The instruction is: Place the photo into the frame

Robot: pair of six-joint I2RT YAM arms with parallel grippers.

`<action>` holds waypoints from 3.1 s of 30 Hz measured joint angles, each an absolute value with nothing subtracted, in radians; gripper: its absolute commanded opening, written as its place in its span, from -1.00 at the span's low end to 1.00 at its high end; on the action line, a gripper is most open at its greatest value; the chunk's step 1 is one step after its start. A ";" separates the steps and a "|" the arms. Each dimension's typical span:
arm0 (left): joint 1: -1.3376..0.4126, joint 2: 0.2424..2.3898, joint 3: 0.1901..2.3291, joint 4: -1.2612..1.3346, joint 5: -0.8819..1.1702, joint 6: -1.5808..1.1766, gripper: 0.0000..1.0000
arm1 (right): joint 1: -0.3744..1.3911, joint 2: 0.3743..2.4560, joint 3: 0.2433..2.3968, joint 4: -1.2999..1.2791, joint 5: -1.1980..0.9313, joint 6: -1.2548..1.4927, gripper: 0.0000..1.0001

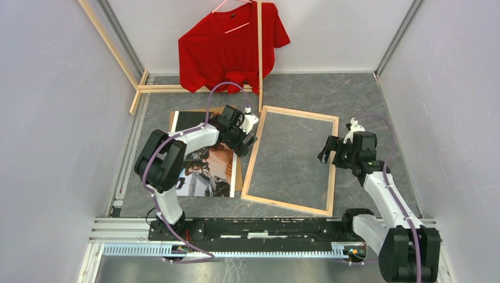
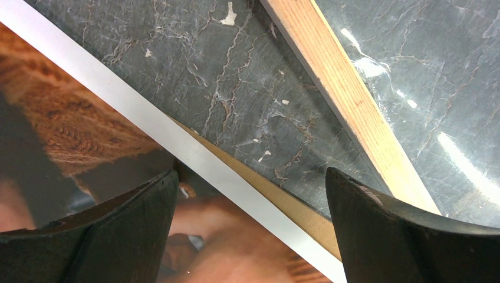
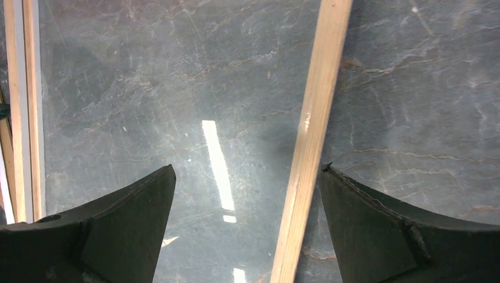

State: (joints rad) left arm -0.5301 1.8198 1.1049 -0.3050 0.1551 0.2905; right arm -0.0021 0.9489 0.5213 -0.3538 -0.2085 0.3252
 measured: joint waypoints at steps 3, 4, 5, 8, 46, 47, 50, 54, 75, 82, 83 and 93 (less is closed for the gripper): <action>-0.530 1.821 1.105 -0.304 0.155 0.290 1.00 | 0.014 0.974 0.508 -0.333 -0.217 0.329 0.96; -0.530 1.821 1.105 -0.304 0.155 0.290 1.00 | 0.019 0.980 0.502 -0.327 -0.222 0.329 0.96; -0.531 1.822 1.105 -0.304 0.155 0.290 1.00 | 0.020 0.986 0.497 -0.323 -0.227 0.332 0.97; -0.534 1.823 1.106 -0.303 0.151 0.290 1.00 | 0.022 1.006 0.486 -0.303 -0.232 0.336 0.96; -0.572 1.863 1.152 -0.308 0.133 0.298 1.00 | 0.049 1.109 0.450 -0.102 -0.199 0.353 0.91; -0.572 1.863 1.152 -0.308 0.133 0.298 1.00 | 0.050 1.112 0.450 -0.099 -0.196 0.354 0.92; -0.572 1.863 1.152 -0.308 0.133 0.298 1.00 | 0.055 1.120 0.450 -0.086 -0.185 0.354 0.91; -0.572 1.863 1.152 -0.308 0.133 0.298 1.00 | 0.063 1.134 0.453 -0.067 -0.171 0.353 0.91; -0.572 1.866 1.154 -0.308 0.133 0.299 1.00 | 0.107 1.220 0.495 -0.015 -0.085 0.351 0.87; -0.573 1.866 1.155 -0.310 0.133 0.299 1.00 | 0.112 1.252 0.515 -0.006 -0.066 0.350 0.87; -0.574 1.866 1.155 -0.310 0.133 0.299 1.00 | 0.113 1.256 0.517 -0.004 -0.065 0.350 0.86; -0.574 1.866 1.155 -0.310 0.132 0.299 1.00 | 0.125 1.296 0.537 0.020 -0.034 0.337 0.83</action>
